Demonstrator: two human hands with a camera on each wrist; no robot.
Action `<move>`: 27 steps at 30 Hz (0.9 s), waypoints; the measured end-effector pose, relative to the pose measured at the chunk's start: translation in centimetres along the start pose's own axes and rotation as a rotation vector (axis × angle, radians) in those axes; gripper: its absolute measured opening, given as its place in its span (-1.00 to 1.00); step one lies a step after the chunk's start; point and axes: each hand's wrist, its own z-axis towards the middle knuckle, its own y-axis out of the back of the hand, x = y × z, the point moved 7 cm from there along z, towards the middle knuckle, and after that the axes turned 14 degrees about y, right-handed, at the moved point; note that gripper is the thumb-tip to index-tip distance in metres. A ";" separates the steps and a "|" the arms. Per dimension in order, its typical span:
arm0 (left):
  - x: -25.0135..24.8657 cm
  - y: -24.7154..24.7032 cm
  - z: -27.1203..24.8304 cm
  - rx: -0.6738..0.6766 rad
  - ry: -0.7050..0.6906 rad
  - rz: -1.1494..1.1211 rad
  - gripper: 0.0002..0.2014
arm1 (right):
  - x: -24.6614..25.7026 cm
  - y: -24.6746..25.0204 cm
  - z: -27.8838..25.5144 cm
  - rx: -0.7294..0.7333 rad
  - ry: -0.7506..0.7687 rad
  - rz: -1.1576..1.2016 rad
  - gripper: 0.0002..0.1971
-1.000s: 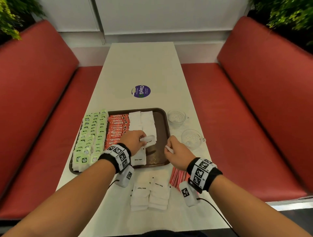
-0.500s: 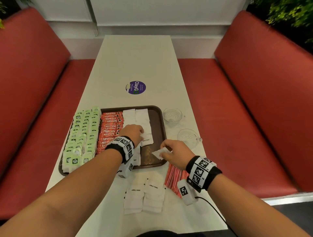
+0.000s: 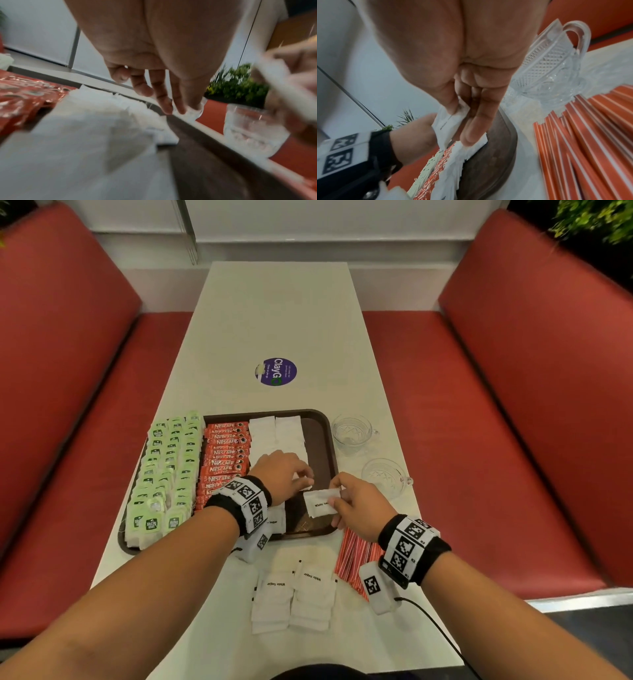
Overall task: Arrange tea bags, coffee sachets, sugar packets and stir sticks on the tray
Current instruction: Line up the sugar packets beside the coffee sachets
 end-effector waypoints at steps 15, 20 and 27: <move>3.5 -0.1 -0.3 -0.026 0.194 -0.217 -0.82 | -1.7 -2.4 -0.7 0.140 0.027 -0.166 -0.70; 3.6 -1.6 1.2 0.034 0.254 -0.148 -0.81 | -0.7 -4.1 -1.2 0.336 0.099 -0.303 -0.74; 3.2 -1.3 1.7 -0.002 0.259 0.008 -0.66 | -0.5 -6.8 -2.3 0.598 0.102 -0.743 -0.56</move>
